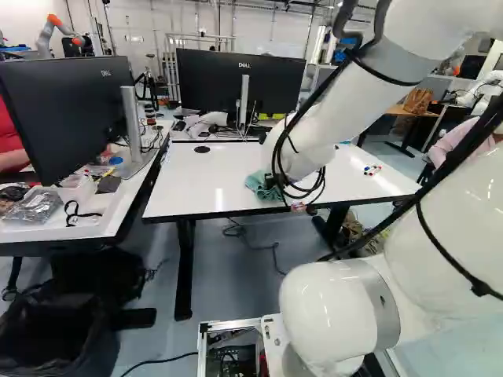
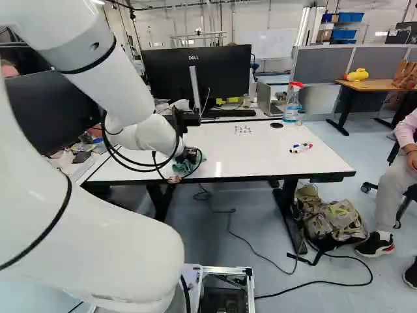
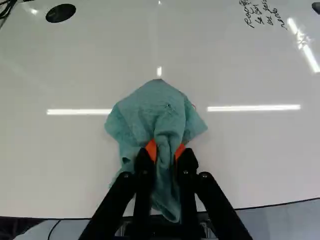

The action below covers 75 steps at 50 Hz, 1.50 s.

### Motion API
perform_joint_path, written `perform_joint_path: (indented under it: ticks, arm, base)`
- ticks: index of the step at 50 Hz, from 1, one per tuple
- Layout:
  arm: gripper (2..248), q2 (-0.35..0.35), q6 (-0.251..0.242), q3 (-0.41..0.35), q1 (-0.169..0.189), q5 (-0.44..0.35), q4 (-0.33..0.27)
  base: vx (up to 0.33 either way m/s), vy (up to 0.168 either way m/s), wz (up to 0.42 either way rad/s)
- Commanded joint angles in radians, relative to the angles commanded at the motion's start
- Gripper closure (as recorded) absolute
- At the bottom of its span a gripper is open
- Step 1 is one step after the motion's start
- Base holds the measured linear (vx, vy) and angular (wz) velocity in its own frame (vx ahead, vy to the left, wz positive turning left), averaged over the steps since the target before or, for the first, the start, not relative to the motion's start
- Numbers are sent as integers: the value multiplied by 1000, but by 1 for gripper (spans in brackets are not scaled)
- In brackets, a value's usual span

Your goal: Clean the table with the green towel

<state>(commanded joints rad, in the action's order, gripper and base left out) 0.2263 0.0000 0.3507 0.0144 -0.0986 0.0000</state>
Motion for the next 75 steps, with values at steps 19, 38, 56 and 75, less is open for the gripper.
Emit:
perform_joint_path:
  ticks: [19, 38, 56, 75]
  arm:
    - [192, -66, 0, 59, 74, 0, 0]
    - [192, -173, 0, 161, 104, 0, 0]
    - [192, -268, 0, 257, 105, 0, 0]
    - [192, -353, 0, 350, 79, 0, 0]
  base:
    - [0, 0, 0]
    - [0, 0, 0]
    - [0, 0, 0]
    - [0, 0, 0]
